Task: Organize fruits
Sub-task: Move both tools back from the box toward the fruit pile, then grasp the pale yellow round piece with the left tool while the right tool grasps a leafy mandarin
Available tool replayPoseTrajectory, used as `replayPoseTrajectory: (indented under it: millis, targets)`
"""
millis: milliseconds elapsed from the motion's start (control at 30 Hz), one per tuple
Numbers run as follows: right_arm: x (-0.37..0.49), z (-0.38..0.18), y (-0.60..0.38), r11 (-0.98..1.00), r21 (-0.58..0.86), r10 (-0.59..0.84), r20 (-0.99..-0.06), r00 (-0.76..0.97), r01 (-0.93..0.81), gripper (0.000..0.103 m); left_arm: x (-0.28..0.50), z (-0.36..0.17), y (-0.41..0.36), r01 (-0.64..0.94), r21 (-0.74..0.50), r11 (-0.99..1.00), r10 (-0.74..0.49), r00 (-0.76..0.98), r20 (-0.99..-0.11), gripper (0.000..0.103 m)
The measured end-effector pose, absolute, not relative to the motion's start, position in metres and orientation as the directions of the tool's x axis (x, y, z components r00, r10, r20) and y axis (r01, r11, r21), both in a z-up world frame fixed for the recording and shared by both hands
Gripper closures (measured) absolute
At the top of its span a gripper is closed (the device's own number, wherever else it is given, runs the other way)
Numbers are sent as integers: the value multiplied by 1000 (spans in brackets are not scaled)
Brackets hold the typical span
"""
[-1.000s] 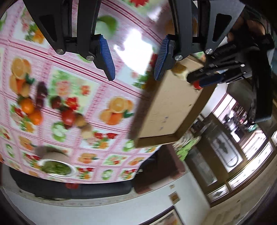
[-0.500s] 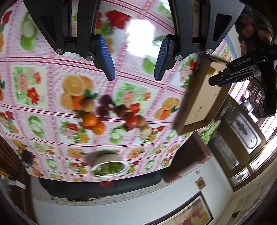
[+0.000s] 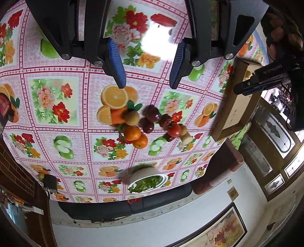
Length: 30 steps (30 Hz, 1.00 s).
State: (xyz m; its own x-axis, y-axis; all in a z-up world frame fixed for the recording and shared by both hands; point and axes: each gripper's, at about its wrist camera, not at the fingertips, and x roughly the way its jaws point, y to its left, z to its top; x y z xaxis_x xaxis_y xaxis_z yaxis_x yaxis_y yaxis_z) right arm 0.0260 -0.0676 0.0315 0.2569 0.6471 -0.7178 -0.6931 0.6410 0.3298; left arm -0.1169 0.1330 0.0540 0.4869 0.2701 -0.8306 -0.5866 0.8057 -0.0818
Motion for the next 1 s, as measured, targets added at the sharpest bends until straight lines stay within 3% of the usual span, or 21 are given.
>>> replayPoseTrajectory:
  millis: [567,733,1000]
  targets:
    - [96,13,-17,724,298,583,-747,320,-622,55,-25,34,200,-648,-123,752,268,470,-841,59]
    - [115,2,0,730,310,573,-764,297,-610,55,5,26,213,-629,-179,756,205,488,-848,59]
    - [127,-7,12,722,326,579,-767,275,-611,55,42,-2,221,-644,-117,756,212,410,-887,60]
